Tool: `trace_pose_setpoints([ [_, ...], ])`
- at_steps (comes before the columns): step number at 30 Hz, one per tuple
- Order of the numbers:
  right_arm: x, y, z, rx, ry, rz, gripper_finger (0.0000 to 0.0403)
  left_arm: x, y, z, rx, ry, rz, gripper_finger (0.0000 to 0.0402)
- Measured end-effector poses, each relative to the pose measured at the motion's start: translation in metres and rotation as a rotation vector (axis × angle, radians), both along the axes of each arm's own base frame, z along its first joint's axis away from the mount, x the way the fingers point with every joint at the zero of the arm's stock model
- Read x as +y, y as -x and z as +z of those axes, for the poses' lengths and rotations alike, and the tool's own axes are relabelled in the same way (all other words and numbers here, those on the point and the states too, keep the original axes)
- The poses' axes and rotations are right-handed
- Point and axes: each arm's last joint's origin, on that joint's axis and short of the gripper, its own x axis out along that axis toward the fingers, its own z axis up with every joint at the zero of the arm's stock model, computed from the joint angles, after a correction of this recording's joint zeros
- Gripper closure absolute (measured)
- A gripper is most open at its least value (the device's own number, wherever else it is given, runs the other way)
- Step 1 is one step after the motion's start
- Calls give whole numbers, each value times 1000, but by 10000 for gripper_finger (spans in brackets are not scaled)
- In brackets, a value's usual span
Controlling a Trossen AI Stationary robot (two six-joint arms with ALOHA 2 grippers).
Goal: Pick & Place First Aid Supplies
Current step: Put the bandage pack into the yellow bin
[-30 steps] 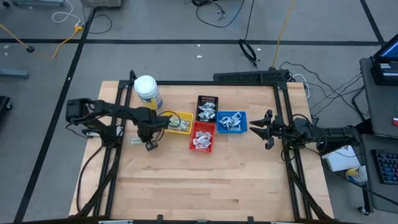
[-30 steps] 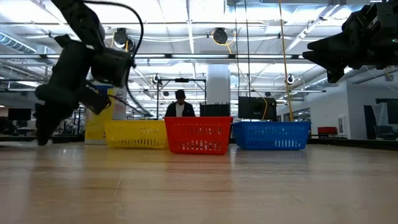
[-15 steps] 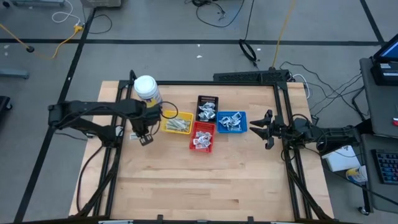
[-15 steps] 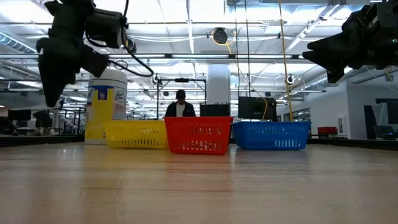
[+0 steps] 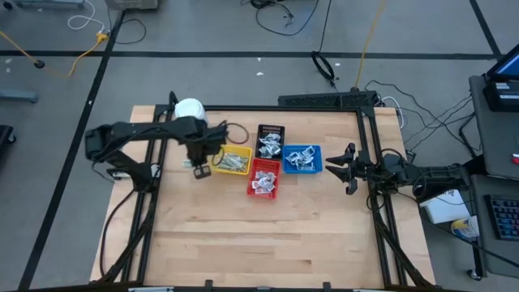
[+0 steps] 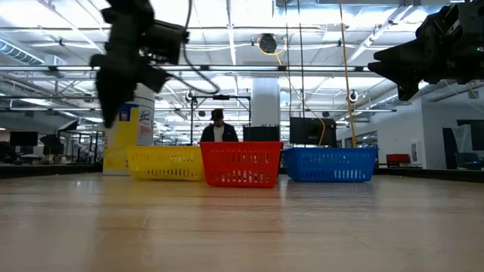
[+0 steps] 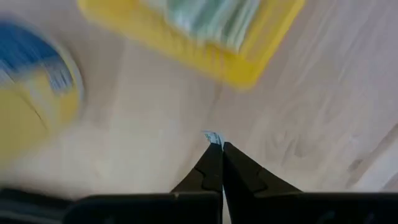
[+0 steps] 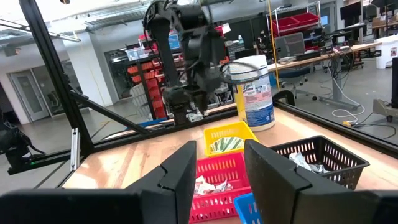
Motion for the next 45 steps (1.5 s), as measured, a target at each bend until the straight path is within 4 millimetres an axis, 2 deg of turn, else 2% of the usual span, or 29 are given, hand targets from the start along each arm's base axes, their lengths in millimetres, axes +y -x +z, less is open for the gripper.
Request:
trace_pose_setpoints([
  [8,0,0,0,0,0,0,273,27,-61,26,-105,-30,-109,401],
  [14,0,0,0,0,0,0,273,38,-87,39,-148,-48,-136,401],
  [29,0,0,0,0,0,0,273,37,-119,-20,-165,-62,-171,401],
  [34,0,0,0,0,0,0,273,33,-122,-25,-196,-74,-179,397],
  [37,0,0,0,0,0,0,273,34,-123,-25,-204,-76,-146,373],
  [39,0,0,0,0,0,0,273,35,-122,-25,-203,-76,-143,343],
  [45,0,0,0,0,0,0,273,35,-122,-25,-215,-44,-147,209],
])
